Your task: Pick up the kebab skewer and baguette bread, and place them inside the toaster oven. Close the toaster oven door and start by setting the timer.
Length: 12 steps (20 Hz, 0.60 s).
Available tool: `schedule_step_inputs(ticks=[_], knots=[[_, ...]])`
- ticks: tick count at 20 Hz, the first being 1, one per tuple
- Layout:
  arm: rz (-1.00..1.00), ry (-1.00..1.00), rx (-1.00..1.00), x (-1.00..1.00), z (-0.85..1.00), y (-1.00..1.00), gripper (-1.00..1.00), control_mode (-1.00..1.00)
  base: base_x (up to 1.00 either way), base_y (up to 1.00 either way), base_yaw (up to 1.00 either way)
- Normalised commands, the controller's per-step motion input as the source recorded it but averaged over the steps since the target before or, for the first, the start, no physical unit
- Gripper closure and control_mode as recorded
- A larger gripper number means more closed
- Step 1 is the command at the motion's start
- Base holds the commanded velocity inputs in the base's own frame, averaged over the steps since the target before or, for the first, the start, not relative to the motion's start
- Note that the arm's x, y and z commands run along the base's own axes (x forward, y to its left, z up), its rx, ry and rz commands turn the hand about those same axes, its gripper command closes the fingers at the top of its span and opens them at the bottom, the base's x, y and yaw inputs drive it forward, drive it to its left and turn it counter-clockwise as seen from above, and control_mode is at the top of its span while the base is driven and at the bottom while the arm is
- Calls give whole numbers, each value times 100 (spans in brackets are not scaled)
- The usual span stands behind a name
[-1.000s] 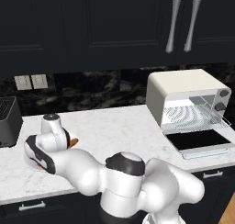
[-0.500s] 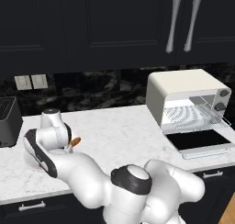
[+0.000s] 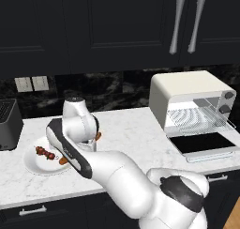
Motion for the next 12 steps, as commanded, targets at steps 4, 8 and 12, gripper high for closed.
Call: schedule_step_inputs(ticks=[4, 8, 12], knots=[[-2, 0, 2, -69, 46, -86, 100, -100, 0, 0, 0], [-4, -3, 1, -59, 35, -83, 100, -100, 0, 0, 0], [-3, -7, 0, -48, 47, -74, 100, -100, 0, 0, 0]])
